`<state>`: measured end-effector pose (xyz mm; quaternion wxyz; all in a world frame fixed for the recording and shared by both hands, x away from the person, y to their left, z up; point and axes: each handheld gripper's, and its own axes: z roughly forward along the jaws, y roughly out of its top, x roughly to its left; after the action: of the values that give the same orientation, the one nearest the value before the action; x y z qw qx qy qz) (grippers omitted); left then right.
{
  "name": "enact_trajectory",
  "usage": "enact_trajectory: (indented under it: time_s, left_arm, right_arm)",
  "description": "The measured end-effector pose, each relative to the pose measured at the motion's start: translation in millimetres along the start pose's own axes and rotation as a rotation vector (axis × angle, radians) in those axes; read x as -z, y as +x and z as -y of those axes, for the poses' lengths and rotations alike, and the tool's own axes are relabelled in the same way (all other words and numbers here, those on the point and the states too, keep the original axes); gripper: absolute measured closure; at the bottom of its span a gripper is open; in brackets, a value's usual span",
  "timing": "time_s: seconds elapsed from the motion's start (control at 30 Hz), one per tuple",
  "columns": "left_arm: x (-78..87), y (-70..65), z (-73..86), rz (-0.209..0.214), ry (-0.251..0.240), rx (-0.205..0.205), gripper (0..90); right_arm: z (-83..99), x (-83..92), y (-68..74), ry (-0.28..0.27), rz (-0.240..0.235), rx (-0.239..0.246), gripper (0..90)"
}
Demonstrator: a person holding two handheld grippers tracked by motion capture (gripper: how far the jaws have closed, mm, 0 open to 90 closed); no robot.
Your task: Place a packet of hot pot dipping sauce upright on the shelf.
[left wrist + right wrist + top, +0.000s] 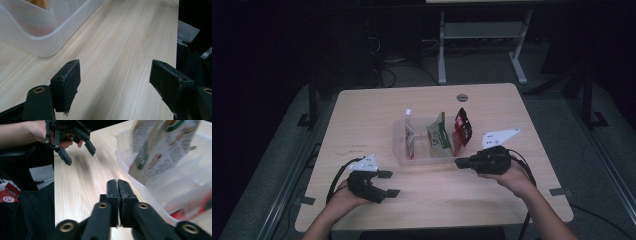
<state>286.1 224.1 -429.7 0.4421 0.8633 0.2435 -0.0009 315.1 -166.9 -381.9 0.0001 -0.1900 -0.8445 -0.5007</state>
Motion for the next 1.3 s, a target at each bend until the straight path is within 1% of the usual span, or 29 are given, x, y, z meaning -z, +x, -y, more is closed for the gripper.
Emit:
enact_trajectory:
  time_s: [0.07, 0.13, 0.2, 0.27, 0.3, 0.33, 0.37, 0.43, 0.47, 0.53, 0.57, 0.6, 0.63, 0.67, 0.7, 0.73, 0.77, 0.87, 0.9, 1.0, 1.03, 1.1, 1.2, 1.27, 1.3]
  left_arm:
    - [0.5, 0.2, -0.2, 0.001, 0.012, -0.009, 24.5]
    - [0.4, 0.8, 0.3, 0.003, 0.009, -0.006, 24.5]
    - [0.8, 2.0, 0.2, 0.0, 0.011, -0.01, 24.5]
    - [0.7, 2.2, 0.2, 0.001, 0.008, -0.007, 24.5]
    - [0.7, 2.1, 0.2, 0.0, 0.009, -0.007, 24.5]
    - [0.4, 1.7, 0.4, 0.002, 0.008, -0.002, 24.5]
    - [0.3, 2.0, 0.3, 0.001, 0.008, -0.005, 24.5]
    - [0.1, 1.9, 0.2, -0.001, 0.011, -0.005, 24.5]
    - [0.2, 1.5, 0.3, 0.0, 0.007, -0.003, 24.6]
    - [1.2, 1.8, 0.6, 0.0, 0.011, -0.01, 24.6]
    - [1.3, 1.6, 1.2, 0.002, 0.012, -0.001, 24.6]
    - [1.2, 2.4, 1.6, -0.002, 0.008, -0.002, 24.6]
    - [1.2, 2.9, 1.6, -0.002, 0.01, 0.0, 24.6]
    - [1.1, 3.3, 1.6, -0.002, 0.01, 0.001, 24.6]
    - [0.7, 3.1, 1.6, 0.001, 0.009, 0.008, 24.6]
    - [0.3, 3.0, 1.4, 0.001, 0.011, 0.001, 24.6]
    - [0.2, 3.1, 1.1, 0.0, 0.013, -0.006, 24.6]
    - [-0.6, 2.2, 0.5, 0.001, 0.018, -0.018, 24.6]
    - [-0.8, 1.7, 0.6, 0.003, 0.019, -0.011, 24.6]
    - [-0.4, 3.0, 0.7, 0.001, 0.019, -0.007, 24.6]
    - [-0.2, 3.8, 0.9, 0.002, 0.017, -0.008, 24.6]
    - [0.4, 4.2, 1.3, 0.001, 0.015, -0.005, 24.6]
    - [1.6, 3.2, 1.4, -0.003, 0.013, -0.005, 24.6]
    - [2.1, 3.0, 1.5, -0.004, 0.013, -0.006, 24.6]
    - [2.3, 3.1, 1.6, -0.004, 0.013, -0.006, 24.6]
  right_arm:
    - [-1.9, -4.6, -1.0, 0.004, -0.006, 0.013, 89.7]
    - [-5.6, -7.3, -3.5, -0.003, -0.01, 0.026, 89.7]
    - [-9.7, -7.8, -6.3, -0.018, -0.01, 0.031, 89.7]
    - [-15.3, -7.9, -9.7, -0.045, -0.012, 0.036, 89.7]
    - [-18.3, -8.2, -11.0, -0.054, -0.009, 0.033, 89.8]
    - [-21.2, -8.9, -12.3, -0.056, -0.003, 0.041, 89.8]
    - [-23.5, -9.6, -13.9, -0.061, 0.0, 0.047, 89.8]
    - [-27.3, -10.8, -16.4, -0.075, -0.004, 0.047, 89.8]
    - [-27.4, -10.5, -16.2, -0.077, -0.013, 0.047, 89.8]
    - [-25.5, -10.1, -13.0, -0.056, -0.028, 0.061, 89.8]
    - [-23.5, -9.5, -8.7, -0.036, -0.041, 0.068, 89.8]
    - [-20.7, -8.5, -4.5, -0.02, -0.048, 0.082, 89.8]
    - [-15.7, -7.1, -1.2, -0.007, -0.058, 0.081, 89.8]
    - [-12.4, -6.5, -0.3, 0.004, -0.058, 0.079, 89.8]
    - [-8.2, -5.8, -0.5, 0.02, -0.053, 0.073, 89.8]
    - [-4.5, -5.0, -2.2, 0.027, -0.051, 0.061, 89.8]
    - [-1.3, -4.5, -5.7, 0.022, -0.06, 0.043, 89.8]
    - [-1.9, -6.4, -12.9, 0.011, -0.07, 0.038, 89.8]
    - [-3.7, -7.6, -15.3, 0.005, -0.076, 0.034, 89.8]
    - [-9.5, -12.7, -20.5, -0.009, -0.083, 0.047, 89.8]
    - [-11.2, -14.2, -21.8, -0.012, -0.087, 0.042, 89.9]
    - [-15.2, -17.2, -23.1, -0.009, -0.084, 0.052, 89.9]
    - [-21.7, -20.9, -24.5, -0.021, -0.083, 0.062, 89.9]
    - [-24.5, -22.6, -24.4, -0.032, -0.083, 0.058, 89.9]
    - [-25.0, -23.2, -24.1, -0.03, -0.082, 0.058, 89.8]
